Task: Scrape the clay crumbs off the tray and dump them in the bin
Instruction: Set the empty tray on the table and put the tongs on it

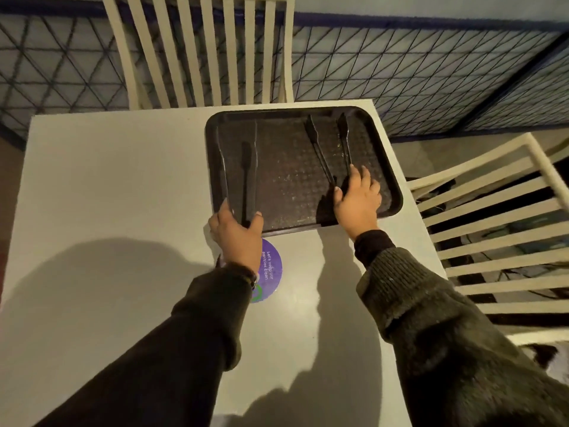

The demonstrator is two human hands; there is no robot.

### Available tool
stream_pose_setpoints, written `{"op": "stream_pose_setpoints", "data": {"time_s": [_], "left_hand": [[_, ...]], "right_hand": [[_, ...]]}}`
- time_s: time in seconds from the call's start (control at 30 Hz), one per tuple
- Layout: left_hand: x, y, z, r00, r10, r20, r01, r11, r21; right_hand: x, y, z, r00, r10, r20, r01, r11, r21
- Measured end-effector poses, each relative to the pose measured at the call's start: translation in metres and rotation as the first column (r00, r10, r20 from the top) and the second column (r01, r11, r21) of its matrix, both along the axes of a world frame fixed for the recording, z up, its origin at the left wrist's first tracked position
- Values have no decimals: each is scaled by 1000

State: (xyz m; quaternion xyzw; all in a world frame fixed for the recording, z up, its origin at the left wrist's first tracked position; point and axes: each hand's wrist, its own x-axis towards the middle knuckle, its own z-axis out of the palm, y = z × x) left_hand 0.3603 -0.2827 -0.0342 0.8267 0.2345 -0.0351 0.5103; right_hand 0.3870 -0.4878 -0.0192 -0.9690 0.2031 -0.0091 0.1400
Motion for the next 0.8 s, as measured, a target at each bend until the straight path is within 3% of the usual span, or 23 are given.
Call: {"op": "stream_pose_setpoints", "data": {"time_s": [0.13, 0.37, 0.63, 0.8], "left_hand": [[28, -32, -1, 999, -17, -28, 19, 998, 54], [60, -66, -18, 994, 33, -100, -29, 999, 38], [54, -79, -23, 989, 30, -147, 1, 978, 208], [51, -73, -14, 979, -1, -205, 36, 986, 165]], "right_hand": [[-22, -3, 6, 999, 15, 51, -16, 1000, 13], [-49, -24, -3, 999, 35, 2, -35, 999, 39], [-59, -31, -10, 1000, 15, -14, -14, 997, 71], [-58, -30, -3, 999, 44, -17, -43, 996, 78]]}}
